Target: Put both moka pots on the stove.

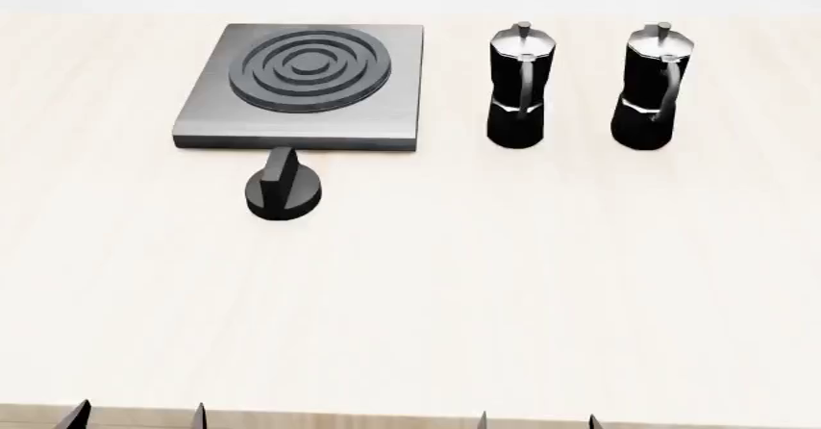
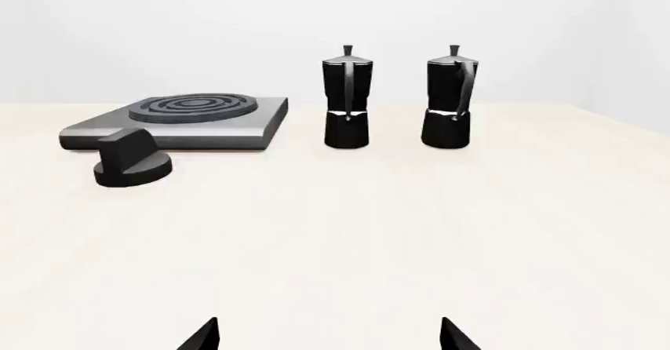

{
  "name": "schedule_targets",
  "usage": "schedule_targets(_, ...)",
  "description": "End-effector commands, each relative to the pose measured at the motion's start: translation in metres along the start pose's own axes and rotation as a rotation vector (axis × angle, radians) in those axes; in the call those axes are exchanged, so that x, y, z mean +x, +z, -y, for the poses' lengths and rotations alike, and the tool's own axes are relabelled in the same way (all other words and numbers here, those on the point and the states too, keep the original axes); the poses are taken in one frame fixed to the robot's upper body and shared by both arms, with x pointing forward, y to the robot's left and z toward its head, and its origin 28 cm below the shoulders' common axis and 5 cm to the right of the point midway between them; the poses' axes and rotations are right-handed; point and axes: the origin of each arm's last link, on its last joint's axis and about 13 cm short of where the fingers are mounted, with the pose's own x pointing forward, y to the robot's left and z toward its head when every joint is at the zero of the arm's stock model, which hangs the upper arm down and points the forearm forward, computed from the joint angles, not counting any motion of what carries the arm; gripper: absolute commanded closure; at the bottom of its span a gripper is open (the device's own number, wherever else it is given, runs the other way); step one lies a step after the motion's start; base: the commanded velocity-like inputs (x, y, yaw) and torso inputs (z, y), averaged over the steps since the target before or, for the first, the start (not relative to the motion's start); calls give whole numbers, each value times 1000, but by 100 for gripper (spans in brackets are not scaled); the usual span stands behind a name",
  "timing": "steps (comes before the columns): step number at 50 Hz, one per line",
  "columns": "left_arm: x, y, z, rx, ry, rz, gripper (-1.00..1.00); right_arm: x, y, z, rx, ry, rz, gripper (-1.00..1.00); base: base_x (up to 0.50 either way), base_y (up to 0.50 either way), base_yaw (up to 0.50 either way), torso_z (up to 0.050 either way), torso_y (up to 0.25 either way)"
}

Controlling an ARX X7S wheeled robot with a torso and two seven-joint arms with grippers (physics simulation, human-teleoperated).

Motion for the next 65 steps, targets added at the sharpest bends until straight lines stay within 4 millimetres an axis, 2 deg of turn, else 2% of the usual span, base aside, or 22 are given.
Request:
schedule_targets(1, 0, 1, 0, 0, 0, 0, -100, 0, 1, 0, 0, 0, 0, -100, 0, 0, 0, 0, 0)
schedule_targets(13, 0, 0, 1, 8, -2, 0, -100, -1, 2, -3, -4, 12, 3, -100, 0, 0, 0, 0, 0)
schedule_targets(20, -2, 5, 1, 23, 3, 17, -100, -3, 10, -3, -3, 15, 27, -100, 0, 0, 0, 0, 0)
schedule_targets(23, -4, 9, 1, 22, 2, 29, -100, -7, 19, -4, -4, 18, 54, -100, 0, 0, 0, 0, 0)
schedule_targets(28, -13, 27, 3, 21, -8, 92, -100, -17, 43, -6, -13, 29, 132, -100, 0, 0, 0, 0, 0)
schedule_targets(37, -30, 58, 3, 0, -15, 191, -100, -35, 73, -10, -24, 44, 232, -100, 0, 0, 0, 0, 0)
schedule_targets(44, -46, 81, 3, 7, -13, 277, -100, -42, 84, -11, 3, 62, 276, -100, 0, 0, 0, 0, 0)
schedule_targets(52, -53, 89, 4, 12, -12, 318, -100, -57, 104, -14, -4, 81, 347, -100, 0, 0, 0, 0, 0)
schedule_targets(65, -55, 89, 7, 21, -25, 326, -100, -54, 100, -13, -4, 70, 339, -100, 35, 0, 0, 0, 0)
